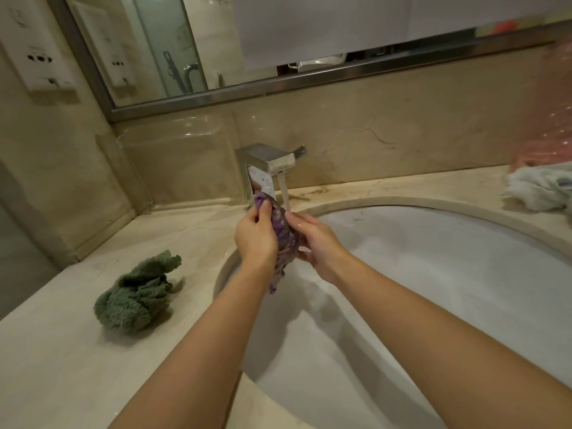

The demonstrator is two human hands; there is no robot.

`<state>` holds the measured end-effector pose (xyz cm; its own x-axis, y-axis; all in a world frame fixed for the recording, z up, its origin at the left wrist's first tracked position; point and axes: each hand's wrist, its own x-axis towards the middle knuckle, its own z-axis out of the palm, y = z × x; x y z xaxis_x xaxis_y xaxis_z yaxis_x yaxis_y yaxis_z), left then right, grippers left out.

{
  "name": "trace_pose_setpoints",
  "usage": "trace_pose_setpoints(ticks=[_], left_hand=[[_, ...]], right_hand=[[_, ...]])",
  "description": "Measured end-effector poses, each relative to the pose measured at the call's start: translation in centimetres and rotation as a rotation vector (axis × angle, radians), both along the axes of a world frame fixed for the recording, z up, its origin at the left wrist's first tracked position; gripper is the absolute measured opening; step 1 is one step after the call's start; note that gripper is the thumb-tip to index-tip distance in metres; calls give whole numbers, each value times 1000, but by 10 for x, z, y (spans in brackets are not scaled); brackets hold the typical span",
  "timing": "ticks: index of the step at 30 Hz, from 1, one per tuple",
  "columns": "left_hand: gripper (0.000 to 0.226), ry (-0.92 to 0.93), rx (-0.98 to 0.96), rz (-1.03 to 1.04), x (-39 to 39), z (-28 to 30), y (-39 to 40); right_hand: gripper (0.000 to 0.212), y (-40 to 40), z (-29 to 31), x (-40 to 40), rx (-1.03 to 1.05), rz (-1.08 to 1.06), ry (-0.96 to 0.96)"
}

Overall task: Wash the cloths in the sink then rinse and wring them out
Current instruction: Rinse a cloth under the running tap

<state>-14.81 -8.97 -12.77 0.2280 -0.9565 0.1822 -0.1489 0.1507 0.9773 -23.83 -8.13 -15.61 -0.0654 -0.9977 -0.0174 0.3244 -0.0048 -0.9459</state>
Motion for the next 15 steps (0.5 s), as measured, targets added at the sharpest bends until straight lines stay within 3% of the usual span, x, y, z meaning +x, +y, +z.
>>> trace_pose_setpoints(ticks=[5, 12, 15], left_hand=[[22, 59, 36, -2, 1, -1, -7], [29, 239, 173, -14, 2, -2, -12], [41, 276, 200, -120, 3, -2, -13]], right_hand=[[10, 3, 3, 0, 0, 57, -47], [13, 2, 1, 8, 17, 42, -25], [15, 4, 1, 4, -3, 42, 22]])
